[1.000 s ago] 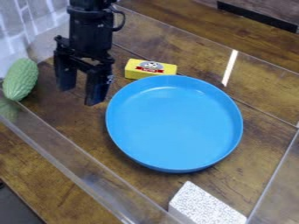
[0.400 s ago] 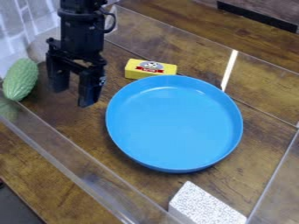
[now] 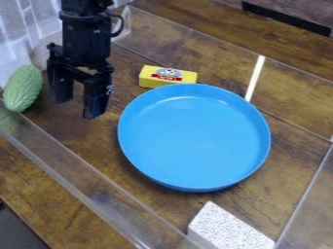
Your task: Put the green object in the blue tray
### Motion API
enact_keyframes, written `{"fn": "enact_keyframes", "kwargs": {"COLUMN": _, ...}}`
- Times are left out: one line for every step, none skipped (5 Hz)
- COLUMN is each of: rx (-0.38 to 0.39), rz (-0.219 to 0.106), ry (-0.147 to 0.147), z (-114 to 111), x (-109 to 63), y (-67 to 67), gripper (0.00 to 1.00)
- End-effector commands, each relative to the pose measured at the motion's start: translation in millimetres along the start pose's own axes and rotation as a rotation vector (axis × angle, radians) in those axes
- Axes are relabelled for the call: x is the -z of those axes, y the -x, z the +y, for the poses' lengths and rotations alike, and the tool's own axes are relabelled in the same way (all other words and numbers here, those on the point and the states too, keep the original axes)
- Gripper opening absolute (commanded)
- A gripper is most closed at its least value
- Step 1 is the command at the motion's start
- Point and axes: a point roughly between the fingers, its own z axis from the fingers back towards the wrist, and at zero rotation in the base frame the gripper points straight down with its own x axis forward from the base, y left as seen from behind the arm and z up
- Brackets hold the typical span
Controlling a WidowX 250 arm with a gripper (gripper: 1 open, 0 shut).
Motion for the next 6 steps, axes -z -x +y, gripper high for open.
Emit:
{"fn": "enact_keyframes", "kwargs": {"rx": -0.019, "rz": -0.041, "ry": -0.001, "z": 4.5, "x": -7.0, "y": -1.7, "gripper": 1.00}}
{"fn": "enact_keyframes", "kwargs": {"rx": -0.022, "rz": -0.047, "ry": 0.003, "z": 4.6, "x": -6.0, "y": -1.0, "gripper": 1.00}}
{"fn": "enact_keyframes", "kwargs": {"rx": -0.025, "rz": -0.053, "ry": 0.006, "z": 5.4, "x": -5.3, "y": -1.5, "gripper": 1.00}}
{"fn": "enact_keyframes", "kwargs": {"rx": -0.028, "rz": -0.058, "ry": 0.009, "z": 5.9, "x": -4.5, "y": -0.6, "gripper": 1.00}}
{"fn": "enact_keyframes", "kwargs": {"rx": -0.032, "rz": -0.066, "ry": 0.012, "z": 5.7, "x": -4.3, "y": -3.0, "gripper": 1.00}}
{"fn": "enact_keyframes", "kwargs": {"rx": -0.035, "rz": -0.072, "ry": 0.016, "z": 5.4, "x": -3.7, "y": -3.7, "gripper": 1.00}}
